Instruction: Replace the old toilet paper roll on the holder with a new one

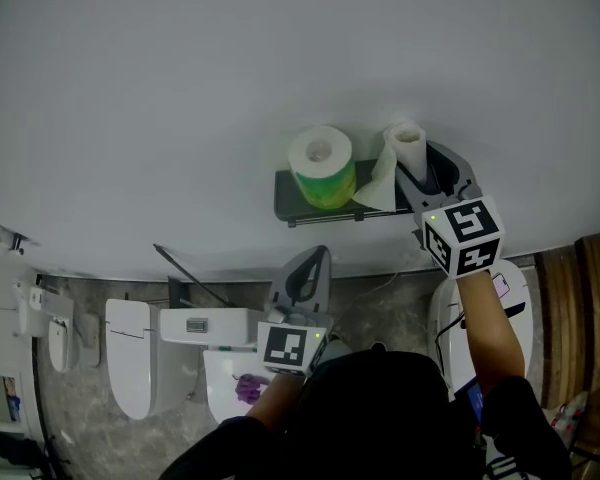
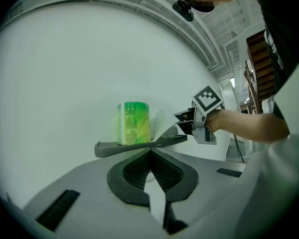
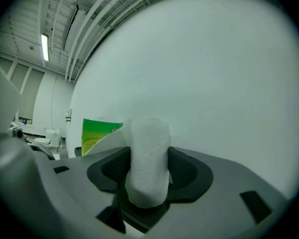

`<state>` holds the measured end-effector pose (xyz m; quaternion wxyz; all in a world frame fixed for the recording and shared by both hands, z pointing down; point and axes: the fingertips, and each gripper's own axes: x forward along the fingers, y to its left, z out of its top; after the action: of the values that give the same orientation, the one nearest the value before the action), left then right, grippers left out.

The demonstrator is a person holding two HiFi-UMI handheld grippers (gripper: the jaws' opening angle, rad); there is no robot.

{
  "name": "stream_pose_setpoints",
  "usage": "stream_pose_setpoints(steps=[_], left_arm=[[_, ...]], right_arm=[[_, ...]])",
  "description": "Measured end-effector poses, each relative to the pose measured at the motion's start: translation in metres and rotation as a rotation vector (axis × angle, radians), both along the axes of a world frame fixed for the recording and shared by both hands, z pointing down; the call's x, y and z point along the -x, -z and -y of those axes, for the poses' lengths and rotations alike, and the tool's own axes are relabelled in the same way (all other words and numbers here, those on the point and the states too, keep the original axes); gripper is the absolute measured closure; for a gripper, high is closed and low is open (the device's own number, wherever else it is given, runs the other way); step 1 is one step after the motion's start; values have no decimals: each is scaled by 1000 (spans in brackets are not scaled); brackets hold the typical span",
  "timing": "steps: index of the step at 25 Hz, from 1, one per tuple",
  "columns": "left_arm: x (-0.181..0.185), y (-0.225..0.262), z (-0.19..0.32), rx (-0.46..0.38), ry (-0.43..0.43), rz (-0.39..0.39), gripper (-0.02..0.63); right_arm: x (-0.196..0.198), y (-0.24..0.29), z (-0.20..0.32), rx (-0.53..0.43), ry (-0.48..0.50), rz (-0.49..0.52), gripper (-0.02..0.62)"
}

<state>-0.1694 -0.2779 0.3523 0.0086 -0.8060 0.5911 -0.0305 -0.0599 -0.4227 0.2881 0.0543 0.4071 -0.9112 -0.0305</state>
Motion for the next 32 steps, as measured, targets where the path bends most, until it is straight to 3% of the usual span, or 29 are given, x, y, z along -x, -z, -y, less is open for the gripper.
stream_pose_setpoints(steps=[8, 20, 25, 32], left_arm=[[-2, -5, 2, 9, -3, 51, 592], [-9, -7, 1, 1, -21, 53, 592], [-4, -5, -2, 2, -7, 47, 592], [5, -5, -5, 4, -4, 21, 592]], right_arm=[[-20, -8, -7, 37, 29, -38, 331], [-49, 4, -28, -24, 26, -19, 331], [-49, 16, -49, -71, 42, -23, 331], [-23, 46, -96, -126, 135, 70, 331]])
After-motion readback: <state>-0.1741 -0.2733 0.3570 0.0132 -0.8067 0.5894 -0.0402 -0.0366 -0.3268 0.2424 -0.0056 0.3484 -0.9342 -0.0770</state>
